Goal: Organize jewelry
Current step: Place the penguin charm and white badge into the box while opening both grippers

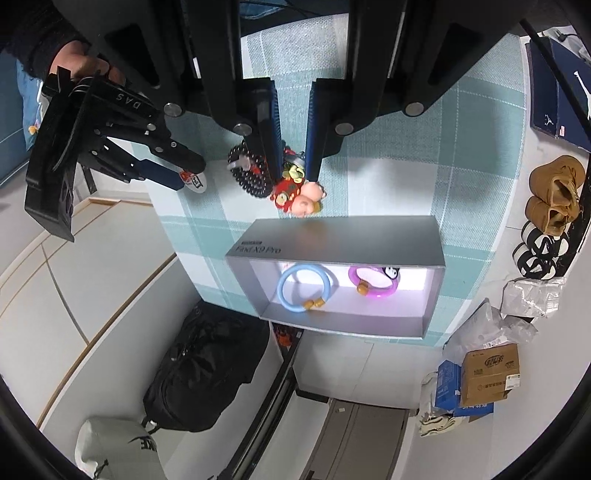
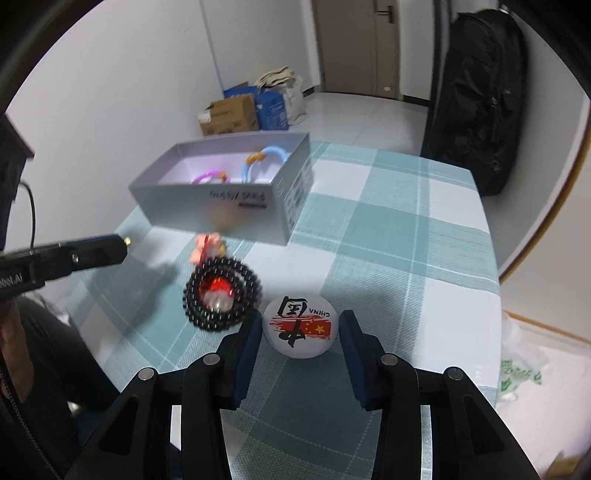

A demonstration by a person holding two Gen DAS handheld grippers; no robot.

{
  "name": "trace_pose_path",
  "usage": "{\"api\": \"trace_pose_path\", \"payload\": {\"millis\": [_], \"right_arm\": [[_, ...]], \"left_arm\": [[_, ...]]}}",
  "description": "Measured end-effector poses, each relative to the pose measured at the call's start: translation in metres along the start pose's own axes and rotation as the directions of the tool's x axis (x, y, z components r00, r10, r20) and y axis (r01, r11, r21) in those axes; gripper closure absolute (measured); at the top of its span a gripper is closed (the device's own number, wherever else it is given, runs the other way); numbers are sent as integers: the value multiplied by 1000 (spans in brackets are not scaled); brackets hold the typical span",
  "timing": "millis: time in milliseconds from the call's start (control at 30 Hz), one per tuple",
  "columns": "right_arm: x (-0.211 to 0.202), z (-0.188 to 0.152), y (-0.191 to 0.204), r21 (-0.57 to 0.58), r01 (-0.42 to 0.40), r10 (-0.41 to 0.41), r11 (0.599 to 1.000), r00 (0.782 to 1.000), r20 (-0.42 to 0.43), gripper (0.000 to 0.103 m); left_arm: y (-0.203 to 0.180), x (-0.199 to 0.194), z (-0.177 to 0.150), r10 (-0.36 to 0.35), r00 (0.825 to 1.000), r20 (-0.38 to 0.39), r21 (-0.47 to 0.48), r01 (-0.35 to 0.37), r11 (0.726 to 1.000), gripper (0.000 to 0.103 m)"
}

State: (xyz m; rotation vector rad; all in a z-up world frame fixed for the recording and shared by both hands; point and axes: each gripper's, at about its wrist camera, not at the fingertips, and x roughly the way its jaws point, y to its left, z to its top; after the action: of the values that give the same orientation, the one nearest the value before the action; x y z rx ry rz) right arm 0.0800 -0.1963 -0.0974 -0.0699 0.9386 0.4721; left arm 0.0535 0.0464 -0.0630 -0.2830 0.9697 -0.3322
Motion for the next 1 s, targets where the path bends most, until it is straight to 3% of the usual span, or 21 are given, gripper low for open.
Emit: {"api": "trace_pose_path", "payload": {"millis": [433,1000], "right_arm": [[-28,36,0,56,-134,123,989,979,164,61],[-8,102,14,-1,-243,237,970,949,206,61]], "left_arm": [[-3,-8,23,-9,997,73,12,8,1000,95],[8,11,72,-12,995,104,-21,14,1000,95]]}}
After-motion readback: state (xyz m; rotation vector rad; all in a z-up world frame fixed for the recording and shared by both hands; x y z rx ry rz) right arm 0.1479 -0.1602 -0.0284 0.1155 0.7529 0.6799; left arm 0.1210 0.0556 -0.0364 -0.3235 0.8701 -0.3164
